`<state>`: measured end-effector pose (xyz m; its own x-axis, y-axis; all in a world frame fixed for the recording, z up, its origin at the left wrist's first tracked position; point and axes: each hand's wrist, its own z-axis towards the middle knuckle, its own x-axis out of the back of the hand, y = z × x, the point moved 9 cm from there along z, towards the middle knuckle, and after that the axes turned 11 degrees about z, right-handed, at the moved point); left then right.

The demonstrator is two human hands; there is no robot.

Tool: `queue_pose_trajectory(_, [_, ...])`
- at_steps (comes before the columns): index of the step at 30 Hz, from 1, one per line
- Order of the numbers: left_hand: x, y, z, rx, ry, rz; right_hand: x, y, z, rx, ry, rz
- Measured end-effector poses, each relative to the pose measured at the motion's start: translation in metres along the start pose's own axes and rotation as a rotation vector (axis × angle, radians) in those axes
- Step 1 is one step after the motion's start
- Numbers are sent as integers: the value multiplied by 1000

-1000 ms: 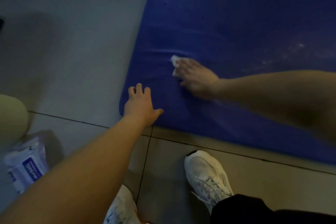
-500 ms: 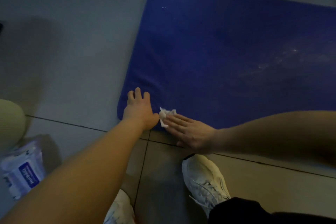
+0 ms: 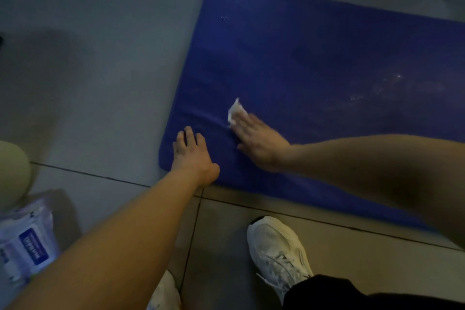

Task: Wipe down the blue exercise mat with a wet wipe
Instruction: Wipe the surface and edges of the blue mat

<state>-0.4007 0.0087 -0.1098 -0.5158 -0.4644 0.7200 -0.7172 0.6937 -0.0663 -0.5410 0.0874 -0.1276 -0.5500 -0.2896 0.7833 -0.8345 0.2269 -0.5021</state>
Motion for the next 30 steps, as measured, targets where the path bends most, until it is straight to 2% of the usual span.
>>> queue_pose_trajectory(2, [-1, 0, 1, 0, -18, 6, -34, -29, -35, 123, -132, 31])
queue_pose_trajectory(5, [-1, 1, 0, -4, -21, 10, -76, -54, -86, 357, -312, -56])
queue_pose_trajectory(7, [-2, 1, -1, 3, -13, 24, -79, -52, -98, 488, -333, -131])
queue_pose_trajectory(10, [-4, 0, 1, 4, -20, 22, -64, -36, -86, 552, -370, -213])
queue_pose_trajectory(13, [-6, 0, 3, -11, -35, 30, -35, -7, -60, 507, -328, -297])
queue_pose_trajectory(18, [-8, 0, 5, 1, -45, 51, 20, 32, -13, 416, -105, -326])
queue_pose_trajectory(22, [-10, 1, 6, 11, -47, 78, 67, 83, 14, -4, 124, -295])
queue_pose_trajectory(25, [-10, 2, 6, 22, -52, 101, 90, 102, 15, -227, 203, -201])
queue_pose_trajectory(27, [-9, 3, 8, 34, -53, 113, 90, 97, 17, -259, 239, -96])
queue_pose_trajectory(30, [-9, 5, 8, 38, -53, 116, 60, 58, 20, -133, 175, 27])
